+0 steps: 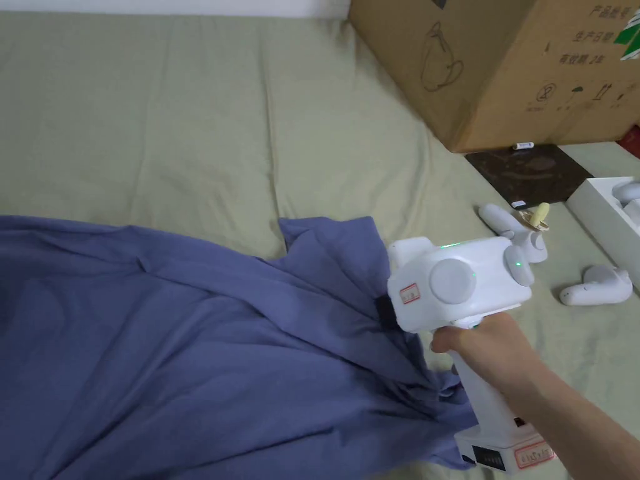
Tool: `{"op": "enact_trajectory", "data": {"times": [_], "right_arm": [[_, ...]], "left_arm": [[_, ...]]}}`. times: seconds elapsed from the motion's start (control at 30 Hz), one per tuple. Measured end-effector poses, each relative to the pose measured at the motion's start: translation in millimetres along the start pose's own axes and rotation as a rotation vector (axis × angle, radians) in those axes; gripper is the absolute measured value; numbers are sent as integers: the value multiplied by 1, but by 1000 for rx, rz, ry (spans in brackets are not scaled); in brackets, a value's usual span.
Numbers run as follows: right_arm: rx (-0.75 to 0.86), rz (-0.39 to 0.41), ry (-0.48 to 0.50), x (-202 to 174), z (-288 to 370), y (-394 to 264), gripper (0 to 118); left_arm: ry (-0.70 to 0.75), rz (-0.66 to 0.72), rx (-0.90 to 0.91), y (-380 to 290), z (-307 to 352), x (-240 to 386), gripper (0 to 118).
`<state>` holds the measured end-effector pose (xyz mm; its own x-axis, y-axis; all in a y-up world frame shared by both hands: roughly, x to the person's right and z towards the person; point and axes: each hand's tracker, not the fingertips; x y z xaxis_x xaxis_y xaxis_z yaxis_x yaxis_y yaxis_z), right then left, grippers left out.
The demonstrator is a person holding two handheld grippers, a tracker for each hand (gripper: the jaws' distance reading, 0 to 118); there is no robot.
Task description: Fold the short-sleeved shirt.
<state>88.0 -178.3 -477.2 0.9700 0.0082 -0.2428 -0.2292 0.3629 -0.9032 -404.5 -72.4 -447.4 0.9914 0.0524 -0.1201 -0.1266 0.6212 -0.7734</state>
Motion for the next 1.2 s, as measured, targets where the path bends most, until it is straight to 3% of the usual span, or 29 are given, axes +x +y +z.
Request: {"op": "enact_trajectory", "data": {"times": [0.23, 0.37, 0.43, 0.8, 0.97, 1.2], "right_arm": [[382, -38, 23, 21, 114, 1, 1], [604, -63, 72, 25, 205, 4, 1], [709, -48, 51, 21, 251, 6, 1], [1168, -45, 39, 30, 464, 96, 1], [1233, -56, 38, 36, 522, 153, 1], [1230, -38, 14, 28, 536, 243, 1]], "left_arm": [[56, -40, 202, -10, 96, 6, 1], [42, -66, 358, -8, 185, 17, 1], [25, -64, 439, 0, 231, 21, 1], [139, -139, 831, 106, 442, 48, 1], [205, -138, 851, 173, 465, 43, 1], [266, -126, 780, 249, 420, 33, 1]]}}
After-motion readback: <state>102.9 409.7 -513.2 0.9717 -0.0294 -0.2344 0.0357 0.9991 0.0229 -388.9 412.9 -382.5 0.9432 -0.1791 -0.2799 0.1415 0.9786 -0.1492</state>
